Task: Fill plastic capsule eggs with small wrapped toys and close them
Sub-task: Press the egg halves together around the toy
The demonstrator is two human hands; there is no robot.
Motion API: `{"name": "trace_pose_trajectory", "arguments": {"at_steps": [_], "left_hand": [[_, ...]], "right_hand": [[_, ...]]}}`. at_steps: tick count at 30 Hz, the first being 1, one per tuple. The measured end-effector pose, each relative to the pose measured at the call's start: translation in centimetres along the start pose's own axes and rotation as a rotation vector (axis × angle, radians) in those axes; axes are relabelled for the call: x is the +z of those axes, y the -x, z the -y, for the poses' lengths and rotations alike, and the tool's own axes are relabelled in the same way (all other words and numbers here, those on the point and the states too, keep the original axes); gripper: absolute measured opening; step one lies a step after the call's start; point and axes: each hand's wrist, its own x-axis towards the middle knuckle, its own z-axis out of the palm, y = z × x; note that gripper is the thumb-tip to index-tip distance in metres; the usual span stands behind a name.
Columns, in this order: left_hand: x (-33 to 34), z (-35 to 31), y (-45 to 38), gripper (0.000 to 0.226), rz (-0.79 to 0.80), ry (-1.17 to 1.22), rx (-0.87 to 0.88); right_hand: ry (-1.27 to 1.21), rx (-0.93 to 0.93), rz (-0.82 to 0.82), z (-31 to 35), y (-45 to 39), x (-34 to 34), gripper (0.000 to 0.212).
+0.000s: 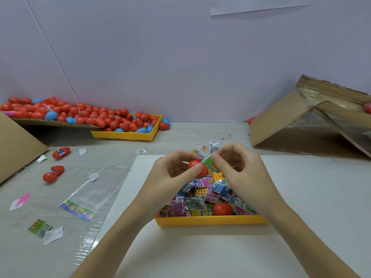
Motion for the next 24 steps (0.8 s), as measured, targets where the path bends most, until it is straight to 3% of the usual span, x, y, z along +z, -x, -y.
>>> {"name": "trace_pose_trajectory", "arguments": {"at_steps": [11, 20, 24], "left_hand": [[-0.03, 0.12, -0.06, 0.026, -0.021, 0.027, 0.044], [0.07, 0.26, -0.05, 0.03, -0.054, 0.079, 0.077], [0.3, 0.41, 0.04, 0.027, -0.036, 0.16, 0.099]], "right_hand": [[-0.003, 0.038, 0.155, 0.56, 0.13, -0.03, 0.02], [-0.078, 0.085, 0.171, 0.95, 0.32, -0.24, 0.014], [-0.192, 0.181, 0.19, 0.81, 0.28, -0.53, 0.023]]}}
